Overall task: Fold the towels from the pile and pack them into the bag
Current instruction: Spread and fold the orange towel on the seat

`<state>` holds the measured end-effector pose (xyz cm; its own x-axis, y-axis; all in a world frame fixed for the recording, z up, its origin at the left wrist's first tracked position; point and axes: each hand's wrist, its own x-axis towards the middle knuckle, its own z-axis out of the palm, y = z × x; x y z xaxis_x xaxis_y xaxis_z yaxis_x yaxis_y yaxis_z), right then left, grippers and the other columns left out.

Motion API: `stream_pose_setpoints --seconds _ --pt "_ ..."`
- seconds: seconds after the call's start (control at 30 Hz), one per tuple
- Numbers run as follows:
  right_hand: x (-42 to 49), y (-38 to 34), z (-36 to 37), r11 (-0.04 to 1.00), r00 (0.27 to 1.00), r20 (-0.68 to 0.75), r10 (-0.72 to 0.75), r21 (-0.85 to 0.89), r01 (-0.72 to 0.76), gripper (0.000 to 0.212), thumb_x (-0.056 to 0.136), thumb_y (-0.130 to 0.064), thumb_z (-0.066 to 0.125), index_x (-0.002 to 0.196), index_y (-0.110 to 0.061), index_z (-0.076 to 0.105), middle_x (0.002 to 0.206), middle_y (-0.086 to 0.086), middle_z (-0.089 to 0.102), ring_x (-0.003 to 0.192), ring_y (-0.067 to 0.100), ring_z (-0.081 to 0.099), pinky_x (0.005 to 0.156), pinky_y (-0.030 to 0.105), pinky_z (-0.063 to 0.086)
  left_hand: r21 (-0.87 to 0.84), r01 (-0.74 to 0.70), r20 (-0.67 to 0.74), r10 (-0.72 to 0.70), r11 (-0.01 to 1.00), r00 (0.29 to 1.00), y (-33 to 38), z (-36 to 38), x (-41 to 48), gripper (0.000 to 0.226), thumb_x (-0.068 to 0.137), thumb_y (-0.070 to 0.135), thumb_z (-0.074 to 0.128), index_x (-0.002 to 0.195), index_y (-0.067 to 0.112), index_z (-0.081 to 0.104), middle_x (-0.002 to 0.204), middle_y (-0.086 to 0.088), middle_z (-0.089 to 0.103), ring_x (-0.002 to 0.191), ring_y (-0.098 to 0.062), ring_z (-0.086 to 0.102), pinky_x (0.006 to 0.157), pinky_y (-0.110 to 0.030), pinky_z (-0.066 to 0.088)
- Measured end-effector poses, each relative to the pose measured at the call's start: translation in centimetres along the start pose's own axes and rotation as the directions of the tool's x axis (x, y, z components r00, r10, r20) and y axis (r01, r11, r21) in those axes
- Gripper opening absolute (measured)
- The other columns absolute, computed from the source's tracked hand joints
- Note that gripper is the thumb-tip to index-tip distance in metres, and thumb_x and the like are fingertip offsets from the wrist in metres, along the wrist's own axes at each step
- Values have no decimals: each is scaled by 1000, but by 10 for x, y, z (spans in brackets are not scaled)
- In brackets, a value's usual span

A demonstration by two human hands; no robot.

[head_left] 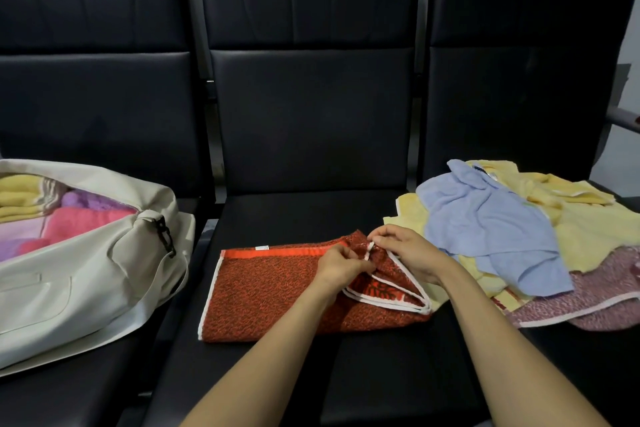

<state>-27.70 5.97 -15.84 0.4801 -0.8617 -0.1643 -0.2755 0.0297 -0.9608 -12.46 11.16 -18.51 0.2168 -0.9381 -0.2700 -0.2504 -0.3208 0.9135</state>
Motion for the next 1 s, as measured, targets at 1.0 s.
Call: stream_pose_setpoints --seconds 1.0 --pt "0 5 -10 778 941 -335 47 -578 -245 49 87 -17 67 130 -10 45 108 11 61 93 22 56 82 32 45 396 -97 -56 130 913 990 -15 -60 -3 23 89 5 57 108 10 67 102 -4 67 96 -18 61 85 -22 43"
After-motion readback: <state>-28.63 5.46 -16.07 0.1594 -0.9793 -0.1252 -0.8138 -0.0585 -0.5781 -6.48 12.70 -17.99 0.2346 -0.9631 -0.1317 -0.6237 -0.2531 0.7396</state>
